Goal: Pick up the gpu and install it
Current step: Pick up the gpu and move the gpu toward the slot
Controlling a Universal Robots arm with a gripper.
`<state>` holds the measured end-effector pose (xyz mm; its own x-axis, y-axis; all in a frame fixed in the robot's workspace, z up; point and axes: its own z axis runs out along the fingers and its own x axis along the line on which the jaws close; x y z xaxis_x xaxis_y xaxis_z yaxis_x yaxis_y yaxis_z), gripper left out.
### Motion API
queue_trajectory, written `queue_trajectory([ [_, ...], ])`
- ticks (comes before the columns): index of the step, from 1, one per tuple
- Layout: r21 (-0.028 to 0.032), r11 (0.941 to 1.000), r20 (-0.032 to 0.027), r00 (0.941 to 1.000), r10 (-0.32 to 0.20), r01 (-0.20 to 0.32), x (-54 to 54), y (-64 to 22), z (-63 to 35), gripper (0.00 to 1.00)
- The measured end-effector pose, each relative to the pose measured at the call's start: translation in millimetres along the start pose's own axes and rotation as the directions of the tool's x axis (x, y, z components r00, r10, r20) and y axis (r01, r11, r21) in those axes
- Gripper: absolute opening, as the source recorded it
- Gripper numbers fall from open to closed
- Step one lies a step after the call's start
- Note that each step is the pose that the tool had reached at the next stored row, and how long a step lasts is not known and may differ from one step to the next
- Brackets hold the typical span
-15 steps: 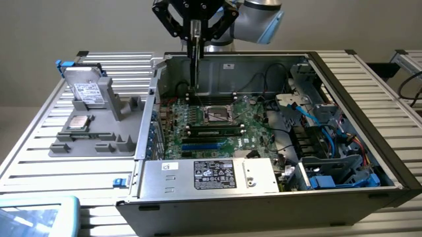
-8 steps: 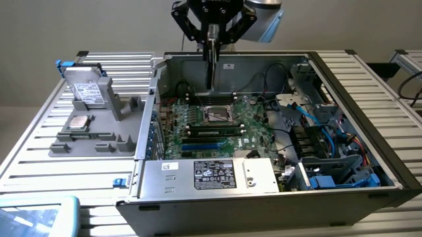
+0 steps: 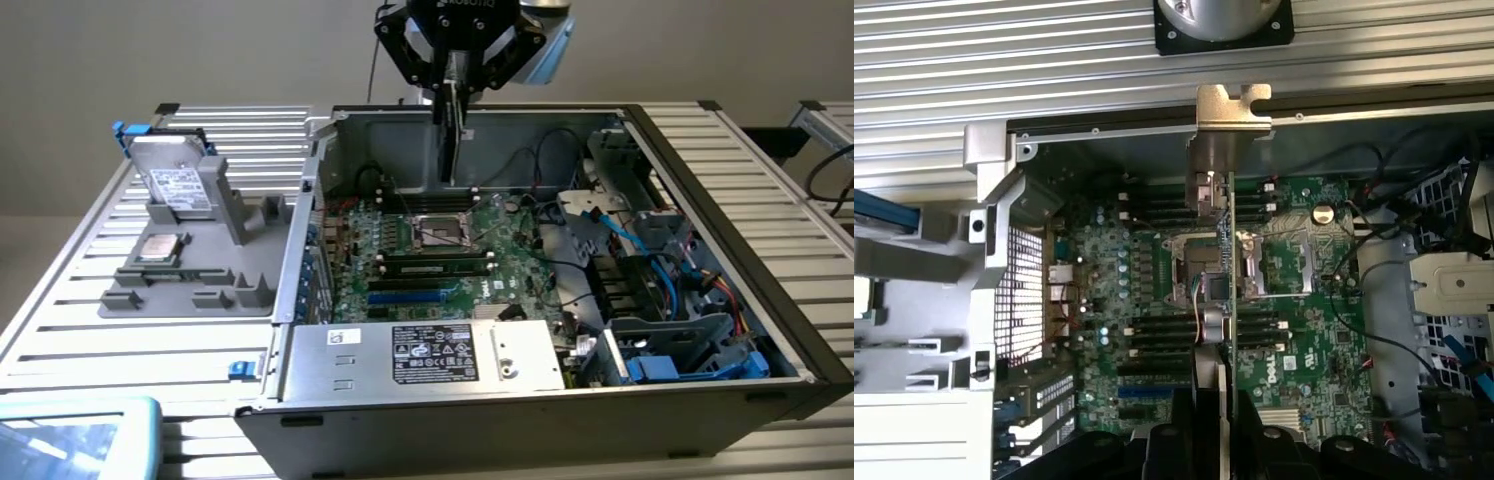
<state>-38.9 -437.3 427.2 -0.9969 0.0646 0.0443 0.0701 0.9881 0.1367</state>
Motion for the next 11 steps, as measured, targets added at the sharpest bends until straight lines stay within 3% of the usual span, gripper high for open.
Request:
queue_trajectory([
  [9, 0.0, 1.0, -0.0005, 1.0, -0.002, 0.002, -1.3, 0.1, 0.0, 0.27],
  [11, -0.0017, 1.0, -0.0037, 1.0, -0.001, 0.001, -5.6, 0.4, 0.1, 0.27],
])
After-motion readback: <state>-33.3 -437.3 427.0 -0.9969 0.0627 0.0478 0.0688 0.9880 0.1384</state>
